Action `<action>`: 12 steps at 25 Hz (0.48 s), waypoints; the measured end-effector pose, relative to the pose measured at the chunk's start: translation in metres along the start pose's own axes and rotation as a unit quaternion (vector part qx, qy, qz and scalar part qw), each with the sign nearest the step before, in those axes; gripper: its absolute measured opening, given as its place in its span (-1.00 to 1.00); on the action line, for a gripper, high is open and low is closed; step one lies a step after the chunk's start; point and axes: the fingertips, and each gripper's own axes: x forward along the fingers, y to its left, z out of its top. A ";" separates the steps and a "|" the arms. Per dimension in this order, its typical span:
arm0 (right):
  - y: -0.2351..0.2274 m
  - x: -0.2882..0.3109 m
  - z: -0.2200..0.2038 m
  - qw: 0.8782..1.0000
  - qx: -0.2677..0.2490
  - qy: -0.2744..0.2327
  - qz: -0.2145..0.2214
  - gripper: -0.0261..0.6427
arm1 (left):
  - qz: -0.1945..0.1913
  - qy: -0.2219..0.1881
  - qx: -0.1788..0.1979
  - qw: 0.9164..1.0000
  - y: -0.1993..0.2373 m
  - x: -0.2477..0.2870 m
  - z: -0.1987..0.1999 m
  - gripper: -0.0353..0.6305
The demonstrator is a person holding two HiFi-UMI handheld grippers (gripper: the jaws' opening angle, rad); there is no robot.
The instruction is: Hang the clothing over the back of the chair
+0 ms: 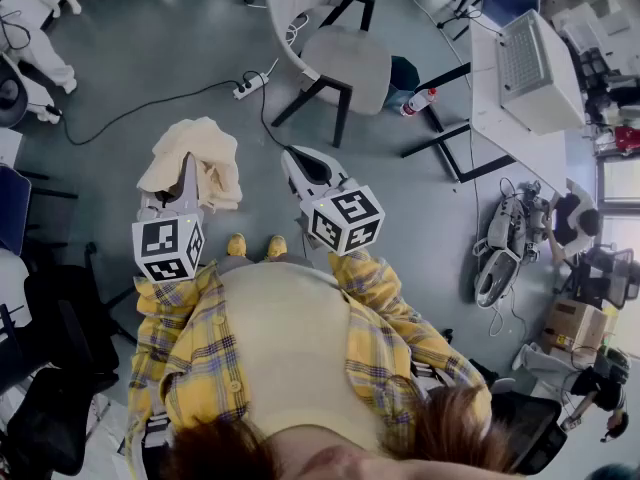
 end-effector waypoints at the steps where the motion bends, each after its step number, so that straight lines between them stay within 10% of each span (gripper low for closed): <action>1: -0.003 -0.003 0.001 1.000 -0.001 0.000 0.001 -0.88 | 0.001 0.001 -0.001 1.000 -0.003 0.001 0.000 -0.83; 12: -0.027 -0.010 -0.001 1.000 0.014 0.002 0.005 -0.88 | 0.011 0.009 -0.002 1.000 -0.011 0.021 0.001 -0.83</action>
